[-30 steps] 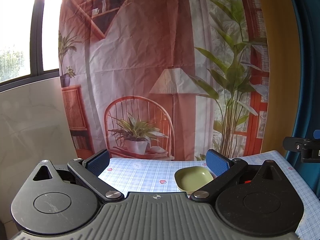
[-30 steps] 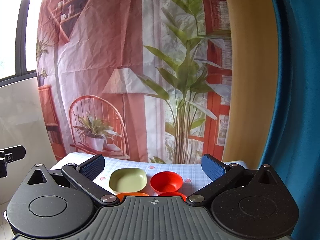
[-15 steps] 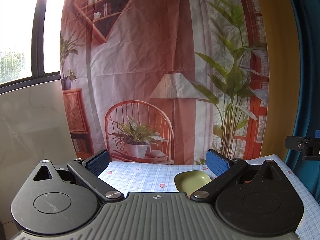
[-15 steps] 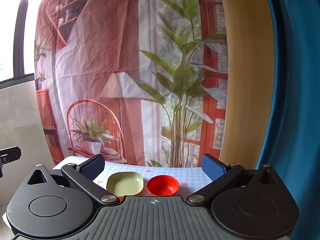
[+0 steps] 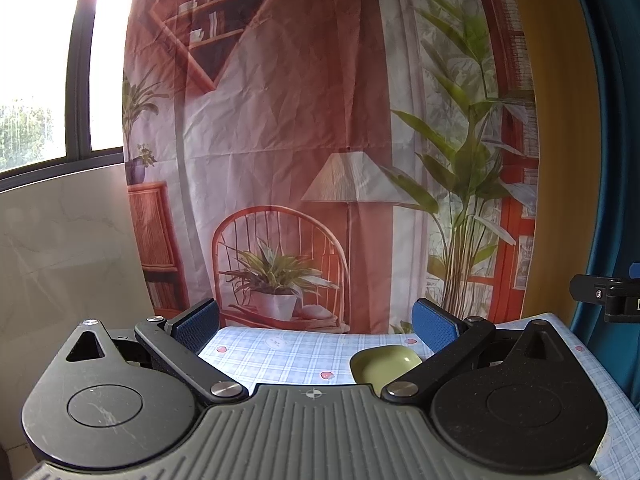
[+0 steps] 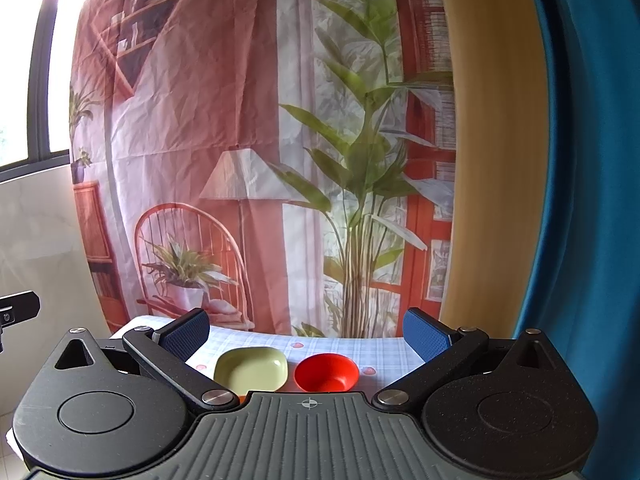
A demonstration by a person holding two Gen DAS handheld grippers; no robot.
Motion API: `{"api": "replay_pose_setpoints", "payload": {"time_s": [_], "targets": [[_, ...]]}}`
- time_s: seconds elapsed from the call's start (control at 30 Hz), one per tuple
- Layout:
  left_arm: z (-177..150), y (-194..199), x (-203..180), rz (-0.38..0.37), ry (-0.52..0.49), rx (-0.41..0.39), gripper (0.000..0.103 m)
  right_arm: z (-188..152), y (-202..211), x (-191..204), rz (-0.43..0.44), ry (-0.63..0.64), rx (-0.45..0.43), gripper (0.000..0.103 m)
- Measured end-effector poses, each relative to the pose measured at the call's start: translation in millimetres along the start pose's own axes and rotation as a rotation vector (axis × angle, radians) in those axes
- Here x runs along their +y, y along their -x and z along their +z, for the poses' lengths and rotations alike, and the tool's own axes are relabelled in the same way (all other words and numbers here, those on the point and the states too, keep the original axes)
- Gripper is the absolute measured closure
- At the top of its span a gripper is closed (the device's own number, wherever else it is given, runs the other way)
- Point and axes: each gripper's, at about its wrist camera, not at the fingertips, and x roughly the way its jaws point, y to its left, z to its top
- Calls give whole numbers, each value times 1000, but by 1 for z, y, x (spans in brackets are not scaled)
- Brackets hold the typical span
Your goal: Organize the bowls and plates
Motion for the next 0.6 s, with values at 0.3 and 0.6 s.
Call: {"api": "replay_pose_setpoints", "payload": {"time_s": [0.3,0.6], "targets": [[0,0,0,0,-2,-1,0,0,0,0,0,-1,-1,0],[-2,-2,-1,-10,-7,3,0,-2,-1,3,-5,5,6,0]]}}
